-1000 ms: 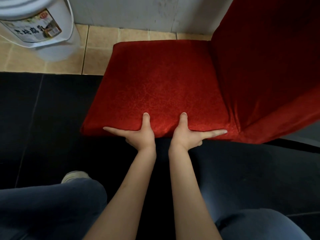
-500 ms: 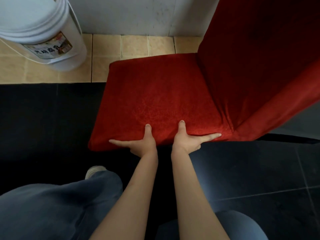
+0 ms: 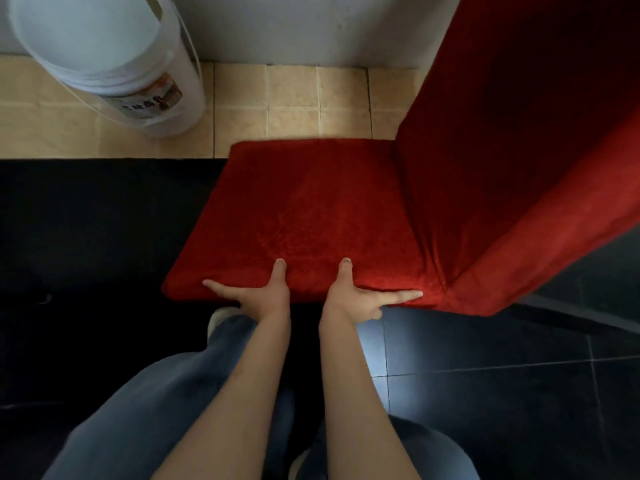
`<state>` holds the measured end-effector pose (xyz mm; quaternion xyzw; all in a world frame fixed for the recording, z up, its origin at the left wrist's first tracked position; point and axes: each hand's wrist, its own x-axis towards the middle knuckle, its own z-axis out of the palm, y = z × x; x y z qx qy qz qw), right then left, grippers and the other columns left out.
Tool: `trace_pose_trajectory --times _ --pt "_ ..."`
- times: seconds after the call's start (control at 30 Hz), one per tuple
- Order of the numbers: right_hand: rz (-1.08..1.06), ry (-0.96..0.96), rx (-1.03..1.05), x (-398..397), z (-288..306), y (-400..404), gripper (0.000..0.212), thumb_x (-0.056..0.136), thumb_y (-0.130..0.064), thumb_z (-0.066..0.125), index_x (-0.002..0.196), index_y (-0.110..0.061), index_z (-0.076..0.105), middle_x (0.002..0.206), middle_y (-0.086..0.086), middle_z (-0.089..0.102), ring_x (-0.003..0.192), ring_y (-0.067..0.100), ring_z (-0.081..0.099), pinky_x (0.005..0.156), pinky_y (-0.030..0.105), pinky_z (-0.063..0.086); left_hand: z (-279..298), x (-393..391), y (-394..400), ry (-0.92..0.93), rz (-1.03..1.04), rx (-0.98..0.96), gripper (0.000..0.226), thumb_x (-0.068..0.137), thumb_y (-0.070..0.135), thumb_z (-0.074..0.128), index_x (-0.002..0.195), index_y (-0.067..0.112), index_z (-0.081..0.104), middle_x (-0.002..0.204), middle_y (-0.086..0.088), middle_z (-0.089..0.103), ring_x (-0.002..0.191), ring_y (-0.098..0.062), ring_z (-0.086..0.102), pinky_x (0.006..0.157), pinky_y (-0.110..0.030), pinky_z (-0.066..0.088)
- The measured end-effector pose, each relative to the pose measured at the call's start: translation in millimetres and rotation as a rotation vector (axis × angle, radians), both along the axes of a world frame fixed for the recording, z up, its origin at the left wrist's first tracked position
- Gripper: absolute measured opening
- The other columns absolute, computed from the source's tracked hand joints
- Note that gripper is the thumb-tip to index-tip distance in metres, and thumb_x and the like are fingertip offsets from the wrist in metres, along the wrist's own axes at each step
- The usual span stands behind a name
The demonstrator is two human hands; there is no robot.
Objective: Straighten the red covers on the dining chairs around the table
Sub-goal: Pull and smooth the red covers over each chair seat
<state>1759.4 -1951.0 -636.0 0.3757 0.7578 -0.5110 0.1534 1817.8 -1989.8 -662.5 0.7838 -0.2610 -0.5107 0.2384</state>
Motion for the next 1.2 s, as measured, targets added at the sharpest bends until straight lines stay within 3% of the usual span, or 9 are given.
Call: trace_pose_trajectory --times 0.1,0.2,0.3,0.37,0.47,0.6,0.73,0.97,1.2 --pt "-0.026 -0.019 0.030 7 16 -10 0.131 0.073 -0.025 0.084 0.140 -0.055 -0.024 0.126 0.025 0.036 0.081 0.030 0.054 0.075 0.042 0.052 18 9 -11 -0.013 -0.049 0.026 0.129 0.071 0.029 0.084 0.148 0.039 -0.019 0.147 -0.015 0.033 0.119 -0.021 0.047 0.096 -0.032 0.035" --pt "-0.017 -0.045 0.043 11 35 -20 0.130 0.074 -0.025 0.083 0.140 -0.056 -0.024 0.127 0.024 0.035 0.079 0.028 0.054 0.079 0.048 0.054 39 13 -22 -0.043 -0.072 0.082 0.129 0.071 0.034 0.083 0.145 0.045 -0.022 0.140 -0.019 0.041 0.118 -0.030 0.052 0.104 -0.045 0.042" --pt "-0.017 -0.057 0.081 8 49 -28 0.127 0.076 -0.026 0.082 0.141 -0.055 -0.024 0.128 0.025 0.035 0.075 0.028 0.054 0.070 0.041 0.051 54 13 -31 -0.079 -0.098 0.111 0.128 0.072 0.035 0.082 0.145 0.044 -0.023 0.130 -0.020 0.050 0.112 -0.033 0.056 0.101 -0.051 0.045" --pt "-0.017 -0.069 0.095 6 58 -36 0.127 0.076 -0.026 0.082 0.141 -0.055 -0.024 0.127 0.024 0.037 0.076 0.031 0.057 0.065 0.038 0.048 65 11 -38 -0.096 -0.103 0.124 0.128 0.072 0.035 0.083 0.146 0.043 -0.021 0.128 -0.020 0.051 0.105 -0.027 0.056 0.100 -0.044 0.045" --pt "0.004 -0.100 0.115 9 71 -47 0.127 0.076 -0.028 0.081 0.141 -0.054 -0.025 0.124 0.024 0.038 0.077 0.032 0.061 0.063 0.037 0.047 81 12 -50 -0.103 -0.084 0.147 0.127 0.072 0.033 0.084 0.147 0.045 -0.018 0.132 -0.022 0.046 0.089 -0.021 0.048 0.081 -0.035 0.041" --pt "0.027 -0.125 0.149 23 88 -61 0.128 0.076 -0.030 0.081 0.141 -0.052 -0.027 0.127 0.026 0.037 0.075 0.032 0.059 0.065 0.038 0.047 105 22 -67 -0.156 -0.080 0.168 0.127 0.072 0.032 0.084 0.147 0.044 -0.018 0.134 -0.025 0.043 0.105 -0.032 0.057 0.086 -0.042 0.046" --pt "0.047 -0.156 0.184 39 97 -72 0.130 0.074 -0.033 0.082 0.138 -0.053 -0.030 0.126 0.027 0.037 0.072 0.033 0.057 0.065 0.036 0.045 122 34 -78 -0.215 -0.104 0.184 0.126 0.073 0.035 0.083 0.147 0.045 -0.019 0.135 -0.028 0.039 0.104 -0.038 0.058 0.079 -0.042 0.044" --pt "0.175 -0.181 0.229 24 108 -89 0.134 0.075 -0.039 0.081 0.139 -0.042 -0.036 0.131 0.034 0.031 0.065 0.029 0.052 0.069 0.037 0.047 135 27 -92 -0.211 -0.171 0.172 0.128 0.071 0.043 0.082 0.142 0.051 -0.024 0.135 -0.029 0.034 0.071 -0.019 0.044 0.072 -0.038 0.042" --pt "0.219 -0.166 0.239 -11 116 -114 0.132 0.075 -0.038 0.081 0.140 -0.044 -0.034 0.140 0.036 0.021 0.063 0.023 0.051 0.068 0.034 0.044 143 -6 -117 -0.231 -0.213 0.143 0.128 0.071 0.046 0.081 0.141 0.051 -0.025 0.139 -0.028 0.030 0.099 -0.042 0.059 0.086 -0.046 0.049"
